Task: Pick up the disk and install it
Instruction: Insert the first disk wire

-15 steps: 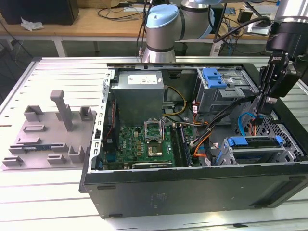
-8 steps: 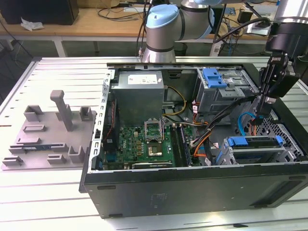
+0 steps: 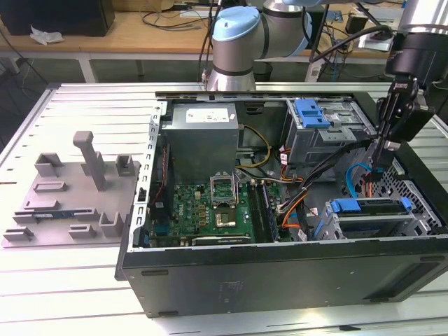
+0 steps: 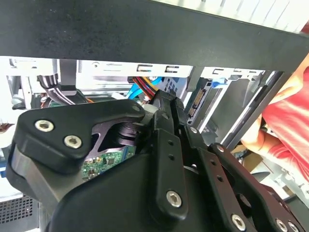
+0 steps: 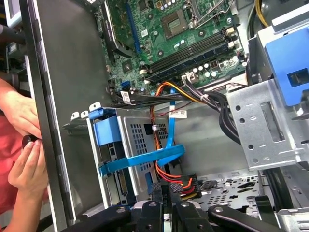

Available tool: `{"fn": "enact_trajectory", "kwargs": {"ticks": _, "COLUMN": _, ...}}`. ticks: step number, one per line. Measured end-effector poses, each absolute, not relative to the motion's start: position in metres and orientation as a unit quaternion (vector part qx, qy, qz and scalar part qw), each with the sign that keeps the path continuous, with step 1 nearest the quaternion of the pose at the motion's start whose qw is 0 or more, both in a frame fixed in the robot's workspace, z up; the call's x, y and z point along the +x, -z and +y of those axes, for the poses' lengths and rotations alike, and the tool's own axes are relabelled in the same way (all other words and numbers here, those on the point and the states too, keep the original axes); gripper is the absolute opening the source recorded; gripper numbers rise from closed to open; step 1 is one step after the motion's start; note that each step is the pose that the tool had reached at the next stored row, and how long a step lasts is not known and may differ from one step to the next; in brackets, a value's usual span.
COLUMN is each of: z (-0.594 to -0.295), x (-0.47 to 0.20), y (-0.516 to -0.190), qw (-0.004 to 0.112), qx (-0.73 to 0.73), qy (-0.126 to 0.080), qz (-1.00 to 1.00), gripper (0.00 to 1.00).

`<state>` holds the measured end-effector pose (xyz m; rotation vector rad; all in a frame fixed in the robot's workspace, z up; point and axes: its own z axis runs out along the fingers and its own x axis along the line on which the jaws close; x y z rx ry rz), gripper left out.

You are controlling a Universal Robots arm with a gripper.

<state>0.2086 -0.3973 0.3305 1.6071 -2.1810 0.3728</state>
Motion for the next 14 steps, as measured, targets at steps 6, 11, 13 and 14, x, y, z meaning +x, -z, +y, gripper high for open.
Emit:
{"fn": "enact_trajectory", "kwargs": {"ticks": 6, "z": -0.404, "x": 0.203, "y": -0.339, "qw": 0.192, "qx": 0.58, "qy": -0.133, "qz": -0.781, "gripper": 0.16}}
{"fn": "enact_trajectory", "kwargs": {"ticks": 11, "z": -0.41, "x": 0.201, "y": -0.34, "qw": 0.189, "qx": 0.584, "qy": -0.134, "qz": -0.778, "gripper": 0.16}}
{"fn": "enact_trajectory", "kwargs": {"ticks": 13, "z": -0.415, "x": 0.199, "y": -0.34, "qw": 0.186, "qx": 0.588, "qy": -0.134, "qz": -0.776, "gripper": 0.16}}
{"fn": "enact_trajectory", "kwargs": {"ticks": 14, "z": -0.417, "x": 0.198, "y": -0.34, "qw": 0.184, "qx": 0.589, "qy": -0.133, "qz": -0.776, "gripper": 0.16}}
